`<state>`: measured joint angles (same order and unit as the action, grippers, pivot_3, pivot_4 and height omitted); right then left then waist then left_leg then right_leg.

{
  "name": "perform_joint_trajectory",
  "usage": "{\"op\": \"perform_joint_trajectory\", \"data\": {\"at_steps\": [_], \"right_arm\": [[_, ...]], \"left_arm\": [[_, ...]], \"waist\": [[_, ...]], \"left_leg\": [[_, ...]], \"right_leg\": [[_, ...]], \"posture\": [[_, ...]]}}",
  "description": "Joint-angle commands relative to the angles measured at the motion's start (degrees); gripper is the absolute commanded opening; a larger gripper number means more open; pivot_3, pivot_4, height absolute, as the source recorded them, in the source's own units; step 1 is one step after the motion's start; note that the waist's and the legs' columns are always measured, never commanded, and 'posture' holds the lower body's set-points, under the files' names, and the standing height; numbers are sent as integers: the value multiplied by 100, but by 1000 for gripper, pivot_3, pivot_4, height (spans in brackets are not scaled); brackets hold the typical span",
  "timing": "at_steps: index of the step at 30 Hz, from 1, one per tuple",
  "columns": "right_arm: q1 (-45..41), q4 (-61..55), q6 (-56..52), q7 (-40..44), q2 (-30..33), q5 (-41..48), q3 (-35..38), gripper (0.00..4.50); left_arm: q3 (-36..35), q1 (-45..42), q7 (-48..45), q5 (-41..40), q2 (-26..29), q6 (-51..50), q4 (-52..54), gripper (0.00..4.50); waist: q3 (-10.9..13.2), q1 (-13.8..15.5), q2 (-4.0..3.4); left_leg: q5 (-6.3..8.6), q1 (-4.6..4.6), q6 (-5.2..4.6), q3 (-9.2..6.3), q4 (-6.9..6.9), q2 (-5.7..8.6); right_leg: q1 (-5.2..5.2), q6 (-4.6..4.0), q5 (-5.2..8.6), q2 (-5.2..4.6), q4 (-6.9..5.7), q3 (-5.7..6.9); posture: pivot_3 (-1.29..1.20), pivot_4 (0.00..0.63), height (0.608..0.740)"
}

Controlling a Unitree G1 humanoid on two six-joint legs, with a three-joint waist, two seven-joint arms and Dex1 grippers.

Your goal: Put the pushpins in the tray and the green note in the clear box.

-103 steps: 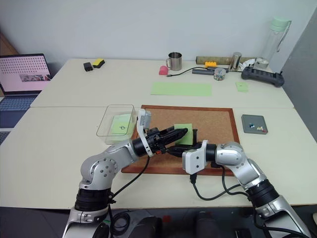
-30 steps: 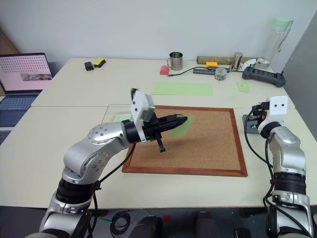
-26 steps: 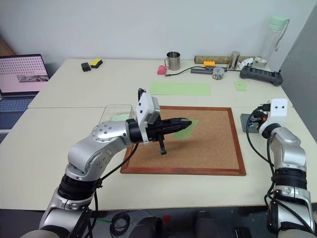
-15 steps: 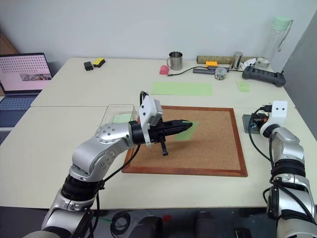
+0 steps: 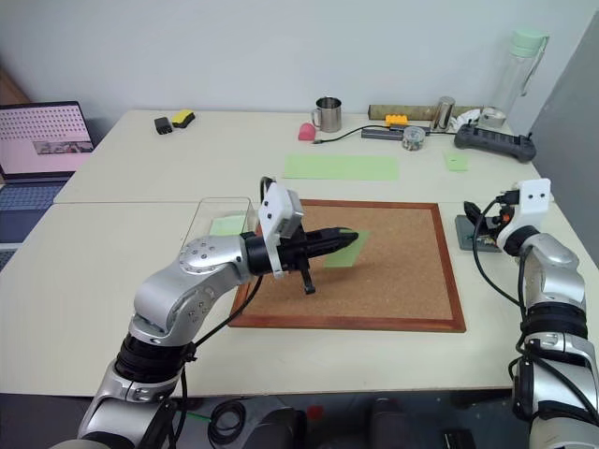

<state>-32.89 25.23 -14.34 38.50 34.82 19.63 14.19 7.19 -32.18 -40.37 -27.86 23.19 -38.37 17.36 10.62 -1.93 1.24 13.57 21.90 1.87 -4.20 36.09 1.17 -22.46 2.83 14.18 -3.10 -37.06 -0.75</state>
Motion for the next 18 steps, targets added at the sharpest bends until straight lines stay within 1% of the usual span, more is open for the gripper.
{"op": "perform_joint_trajectory", "data": {"at_steps": [1, 3, 6, 9, 13, 17, 18], "right_arm": [[587, -2189, -1074, 605, 22, 1073, -98, 4066], [806, -2958, -1522, 589, -20, 1491, -104, 4066], [1050, -4220, -2203, 370, -128, 2097, -327, 4066], [1046, -4911, -2701, 101, -265, 2535, -495, 4066], [888, -5251, -3008, -84, -412, 2835, -676, 4066], [829, -5160, -2962, -108, -383, 2661, -785, 4066], [827, -5145, -2948, -109, -373, 2638, -791, 4085]], "left_arm": [[-897, 162, 698, 107, 241, -167, 90, 0], [-1165, 277, 1050, 289, 322, -166, 44, 0], [-1728, 494, 1879, 865, 419, 202, -158, 0], [-2065, 664, 2396, 1186, 428, 388, -269, 0], [-2221, 972, 2649, 1318, 315, 462, -402, 0], [-2298, 982, 2792, 1292, 160, 528, -619, 0], [-2329, 958, 2788, 1249, 128, 529, -666, 198]], "waist": [[0, 0, -1], [1, -2, -2], [2, 11, -3], [2, 28, 0], [2, 49, -1], [3, 116, 1], [3, 136, 2]], "left_leg": [[0, 1, 0, -2, -1, 0], [0, -1, 0, -13, -1, -1], [0, -1, 0, -26, 2, 1], [0, 0, 0, -34, 2, 1], [1, 3, 1, -35, 2, 4], [0, 5, 1, -35, 3, 8], [0, 5, 1, -32, 3, 8]], "right_leg": [[0, 0, 0, 1, -1, 2], [-1, 1, 0, 1, -3, 1], [1, 2, 1, -3, -2, -1], [1, 2, 1, -3, 0, 5], [1, 1, 0, -7, 5, 7], [1, 3, -2, -8, 6, 10], [2, 3, -2, -8, 6, 13]], "posture": [[0, 150, 740], [0, 150, 740], [0, 150, 740], [0, 150, 740], [0, 150, 740], [0, 150, 740], [0, 150, 740]]}}
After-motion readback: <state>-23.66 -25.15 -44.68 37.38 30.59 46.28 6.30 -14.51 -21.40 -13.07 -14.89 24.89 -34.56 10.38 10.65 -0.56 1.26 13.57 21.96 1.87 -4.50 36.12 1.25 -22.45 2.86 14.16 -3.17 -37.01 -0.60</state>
